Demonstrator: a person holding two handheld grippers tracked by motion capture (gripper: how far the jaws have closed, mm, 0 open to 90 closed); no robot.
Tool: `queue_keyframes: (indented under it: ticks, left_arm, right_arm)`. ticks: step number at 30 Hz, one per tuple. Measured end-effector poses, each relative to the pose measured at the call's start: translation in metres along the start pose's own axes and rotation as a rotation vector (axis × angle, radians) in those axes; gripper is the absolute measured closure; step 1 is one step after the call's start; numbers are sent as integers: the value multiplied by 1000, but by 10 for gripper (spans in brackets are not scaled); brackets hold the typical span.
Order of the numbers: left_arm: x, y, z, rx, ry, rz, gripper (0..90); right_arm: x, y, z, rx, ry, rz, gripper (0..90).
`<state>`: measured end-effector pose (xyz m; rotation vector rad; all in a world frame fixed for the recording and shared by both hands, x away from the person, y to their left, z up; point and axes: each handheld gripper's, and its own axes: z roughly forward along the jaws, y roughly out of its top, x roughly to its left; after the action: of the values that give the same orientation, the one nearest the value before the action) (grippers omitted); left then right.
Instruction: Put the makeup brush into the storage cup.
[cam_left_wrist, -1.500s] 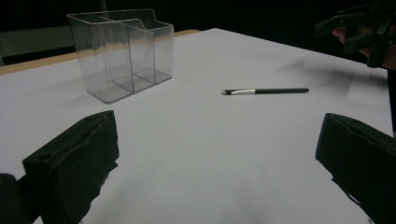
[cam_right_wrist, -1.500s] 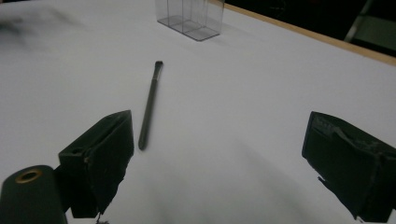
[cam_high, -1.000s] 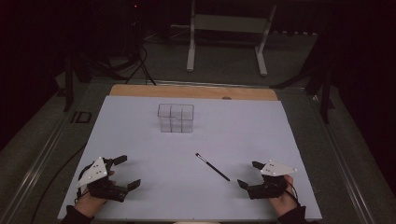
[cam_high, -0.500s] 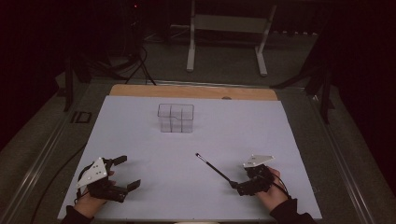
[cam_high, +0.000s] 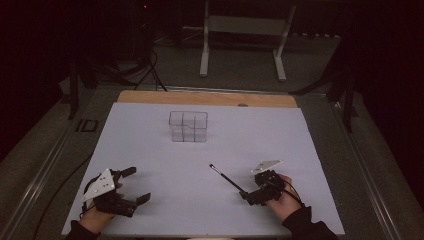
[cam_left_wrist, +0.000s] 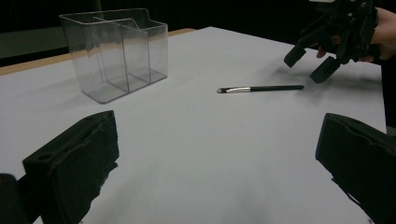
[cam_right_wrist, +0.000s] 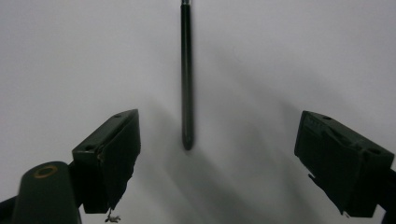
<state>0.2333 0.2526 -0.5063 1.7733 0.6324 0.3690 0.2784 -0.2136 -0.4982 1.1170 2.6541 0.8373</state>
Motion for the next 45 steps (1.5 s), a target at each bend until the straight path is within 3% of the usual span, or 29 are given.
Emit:
queue_keyframes:
  ticks: [9, 14, 16, 25, 37, 42, 45]
  left_arm:
    - [0, 0, 0, 2, -2, 2, 9]
    - [0, 0, 0, 3, -2, 4, 9]
    - [0, 0, 0, 3, -3, 4, 9]
    - [-1, 0, 0, 4, -6, 5, 9]
    - [0, 0, 0, 2, -8, 0, 9]
    - [0, 0, 0, 2, -10, -1, 9]
    - [-1, 0, 1, 5, -10, 0, 9]
  right_arm:
    - [3, 16, 3, 59, 28, -10, 155]
    - [6, 27, 3, 77, 21, -15, 163]
    - [6, 31, 5, 98, 16, -13, 112]
    - [7, 45, 10, 141, 24, -30, 104]
    - [13, 75, 19, 140, 24, -28, 99]
    - [15, 87, 24, 166, 54, -42, 99]
    - [16, 95, 27, 173, 52, -54, 141]
